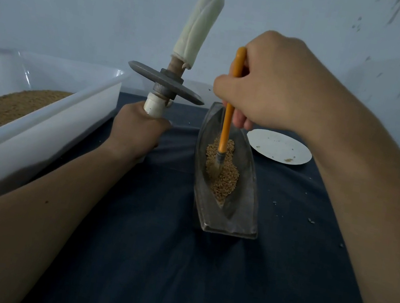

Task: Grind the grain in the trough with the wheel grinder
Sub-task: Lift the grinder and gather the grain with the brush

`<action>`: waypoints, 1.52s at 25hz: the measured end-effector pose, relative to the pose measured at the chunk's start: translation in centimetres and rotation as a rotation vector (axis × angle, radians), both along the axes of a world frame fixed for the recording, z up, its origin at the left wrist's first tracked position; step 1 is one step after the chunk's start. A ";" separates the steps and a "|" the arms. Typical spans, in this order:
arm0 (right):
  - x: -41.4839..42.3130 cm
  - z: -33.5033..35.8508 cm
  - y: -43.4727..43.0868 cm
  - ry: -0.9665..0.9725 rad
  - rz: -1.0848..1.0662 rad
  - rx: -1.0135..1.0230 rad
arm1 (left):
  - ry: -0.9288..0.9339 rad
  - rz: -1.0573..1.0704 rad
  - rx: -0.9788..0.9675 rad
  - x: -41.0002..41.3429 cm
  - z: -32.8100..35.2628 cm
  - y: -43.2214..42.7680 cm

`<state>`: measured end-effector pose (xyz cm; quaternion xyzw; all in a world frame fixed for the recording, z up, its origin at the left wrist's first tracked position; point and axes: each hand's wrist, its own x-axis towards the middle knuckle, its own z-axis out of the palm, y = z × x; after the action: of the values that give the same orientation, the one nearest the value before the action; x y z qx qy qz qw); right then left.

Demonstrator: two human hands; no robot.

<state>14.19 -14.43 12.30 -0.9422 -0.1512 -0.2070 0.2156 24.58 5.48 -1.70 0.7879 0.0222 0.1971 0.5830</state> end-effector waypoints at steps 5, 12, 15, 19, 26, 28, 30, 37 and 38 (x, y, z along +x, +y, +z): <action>-0.9 1.5 -0.7 0.002 0.021 0.004 | -0.002 0.007 0.009 0.0 0.0 0.1; -1.0 0.2 0.8 0.117 0.051 -0.124 | 0.001 0.007 -0.004 0.1 0.0 -0.1; -0.1 -0.2 0.4 0.055 -0.003 -0.091 | 0.006 0.011 0.010 0.1 0.0 -0.1; -0.3 0.5 -0.1 -0.079 0.007 -0.019 | 0.006 0.008 0.026 0.1 0.0 0.0; -0.4 0.2 0.3 -0.002 -0.009 -0.102 | 0.006 -0.002 0.008 0.2 0.0 0.0; -0.6 0.5 0.0 0.011 0.015 -0.038 | 0.005 0.006 0.010 0.1 0.0 0.0; -0.7 0.6 0.2 0.048 0.051 -0.064 | 0.003 0.008 0.012 0.1 0.0 -0.1; 0.9 0.4 -1.0 -0.184 -0.077 0.047 | 0.000 0.006 0.019 -0.1 0.0 -0.1; 1.4 0.5 -1.7 -0.237 -0.088 0.088 | -0.001 0.003 0.019 -0.1 0.0 -0.1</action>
<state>15.56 -16.08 12.76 -0.9066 -0.1248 -0.3326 0.2278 24.49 5.37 -1.68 0.7934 0.0211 0.1987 0.5750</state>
